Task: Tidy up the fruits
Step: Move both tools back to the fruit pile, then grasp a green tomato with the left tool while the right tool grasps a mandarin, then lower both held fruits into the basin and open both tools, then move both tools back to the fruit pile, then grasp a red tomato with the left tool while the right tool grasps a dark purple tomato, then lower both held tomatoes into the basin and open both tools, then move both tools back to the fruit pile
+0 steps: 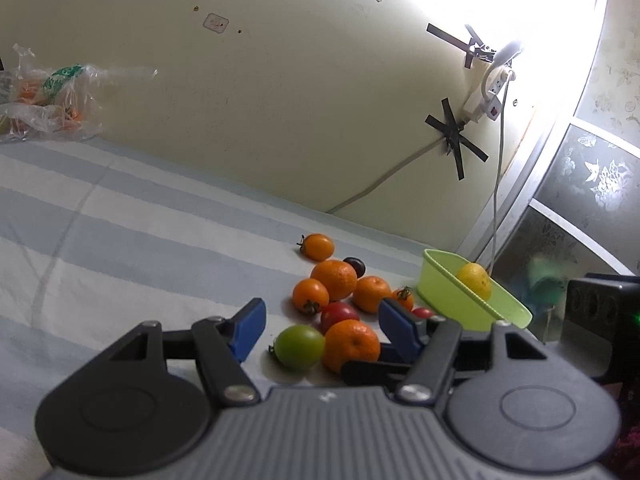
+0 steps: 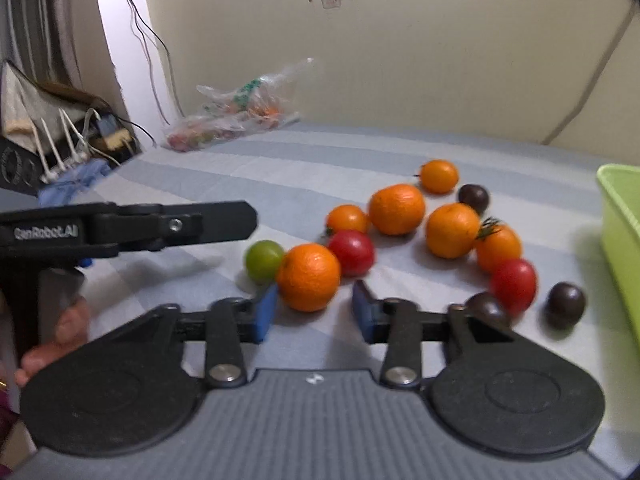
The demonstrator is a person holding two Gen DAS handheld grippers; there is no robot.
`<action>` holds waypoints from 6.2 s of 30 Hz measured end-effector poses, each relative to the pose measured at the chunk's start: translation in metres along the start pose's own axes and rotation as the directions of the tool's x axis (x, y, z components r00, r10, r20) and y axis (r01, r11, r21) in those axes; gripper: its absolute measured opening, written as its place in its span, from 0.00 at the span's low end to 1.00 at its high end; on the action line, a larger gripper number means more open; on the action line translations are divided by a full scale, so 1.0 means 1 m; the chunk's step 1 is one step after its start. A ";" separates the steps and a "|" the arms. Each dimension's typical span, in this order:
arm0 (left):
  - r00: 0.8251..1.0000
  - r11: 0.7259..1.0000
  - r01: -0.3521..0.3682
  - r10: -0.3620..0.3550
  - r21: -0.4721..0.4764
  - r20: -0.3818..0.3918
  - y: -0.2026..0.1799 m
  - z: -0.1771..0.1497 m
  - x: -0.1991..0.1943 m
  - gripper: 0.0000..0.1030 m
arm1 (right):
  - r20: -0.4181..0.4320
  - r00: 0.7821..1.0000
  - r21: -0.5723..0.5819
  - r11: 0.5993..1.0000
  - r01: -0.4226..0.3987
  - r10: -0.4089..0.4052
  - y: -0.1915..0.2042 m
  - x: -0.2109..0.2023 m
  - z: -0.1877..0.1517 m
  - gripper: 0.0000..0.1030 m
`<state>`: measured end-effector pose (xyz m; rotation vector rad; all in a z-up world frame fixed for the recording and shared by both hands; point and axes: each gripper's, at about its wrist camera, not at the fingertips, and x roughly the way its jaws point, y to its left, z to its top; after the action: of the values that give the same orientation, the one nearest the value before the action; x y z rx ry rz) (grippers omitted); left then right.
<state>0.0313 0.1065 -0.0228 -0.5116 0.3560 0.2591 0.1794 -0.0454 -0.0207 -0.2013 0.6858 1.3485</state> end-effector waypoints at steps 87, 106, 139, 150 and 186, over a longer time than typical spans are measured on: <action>0.981 0.979 -0.193 0.191 0.062 0.033 -0.047 0.022 0.017 0.45 | 0.370 0.890 0.071 0.963 0.260 -0.268 -0.070 -0.118 -0.032 0.25; 0.975 0.968 -0.139 0.172 0.210 -0.144 -0.055 -0.003 0.073 0.46 | 0.117 0.966 -0.032 0.971 0.235 -0.230 -0.038 -0.044 -0.019 0.40; 0.983 0.957 0.146 -0.112 0.250 -0.145 -0.172 0.006 0.092 0.30 | 0.384 0.844 0.098 0.925 0.366 -0.375 -0.076 -0.132 -0.041 0.28; 0.982 0.932 0.114 -0.054 0.345 -0.179 -0.217 0.002 0.170 0.30 | 0.344 0.779 0.209 0.852 0.481 -0.524 -0.149 -0.138 -0.038 0.29; 0.959 0.936 -0.268 0.282 0.227 -0.030 -0.039 -0.001 0.049 0.49 | 0.326 0.905 -0.071 0.947 0.312 -0.273 -0.046 -0.086 -0.012 0.42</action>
<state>0.0886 0.0809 -0.0261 -0.2489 0.5120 0.4705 0.2137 -0.1333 0.0063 -0.1752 0.2902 1.0986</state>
